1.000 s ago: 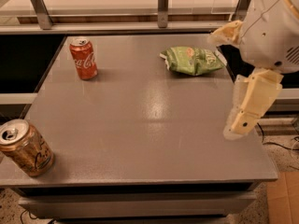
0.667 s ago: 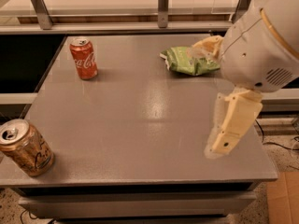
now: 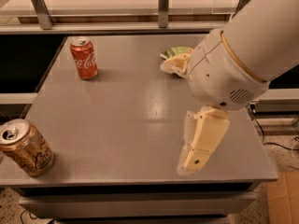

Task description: Pick orange can

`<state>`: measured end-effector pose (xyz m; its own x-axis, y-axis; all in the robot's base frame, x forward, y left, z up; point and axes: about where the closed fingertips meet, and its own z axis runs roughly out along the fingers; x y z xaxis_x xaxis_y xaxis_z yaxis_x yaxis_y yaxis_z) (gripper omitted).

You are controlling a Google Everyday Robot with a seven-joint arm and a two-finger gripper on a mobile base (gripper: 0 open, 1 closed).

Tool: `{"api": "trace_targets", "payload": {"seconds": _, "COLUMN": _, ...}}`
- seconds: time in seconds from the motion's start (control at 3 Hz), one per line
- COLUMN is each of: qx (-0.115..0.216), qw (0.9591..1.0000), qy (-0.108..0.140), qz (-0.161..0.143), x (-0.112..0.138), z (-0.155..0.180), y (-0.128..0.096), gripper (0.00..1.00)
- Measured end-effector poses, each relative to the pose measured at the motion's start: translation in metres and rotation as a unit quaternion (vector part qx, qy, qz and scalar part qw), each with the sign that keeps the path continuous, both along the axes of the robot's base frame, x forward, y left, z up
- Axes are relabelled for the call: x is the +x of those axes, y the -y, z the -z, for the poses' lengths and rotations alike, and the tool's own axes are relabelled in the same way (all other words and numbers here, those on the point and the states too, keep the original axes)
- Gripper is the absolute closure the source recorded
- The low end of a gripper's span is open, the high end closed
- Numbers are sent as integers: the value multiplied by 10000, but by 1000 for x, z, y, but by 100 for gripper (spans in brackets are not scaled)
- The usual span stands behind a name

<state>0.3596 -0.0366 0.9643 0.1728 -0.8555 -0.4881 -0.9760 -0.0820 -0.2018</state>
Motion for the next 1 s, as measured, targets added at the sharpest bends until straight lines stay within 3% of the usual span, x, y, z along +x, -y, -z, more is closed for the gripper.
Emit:
{"api": "trace_targets", "payload": {"seconds": 0.33, "qx": 60, "qw": 10000, "qy": 30, "qz": 30, "x": -1, "z": 2, "y": -6, "gripper": 0}}
{"api": "trace_targets", "payload": {"seconds": 0.67, "qx": 279, "qw": 9995, "qy": -102, "qz": -64, "x": 3, "z": 21, "y": -29, "gripper": 0}}
{"api": "trace_targets", "payload": {"seconds": 1.0, "qx": 680, "qw": 9966, "qy": -347, "qz": -294, "x": 13, "z": 53, "y": -68, "gripper": 0}}
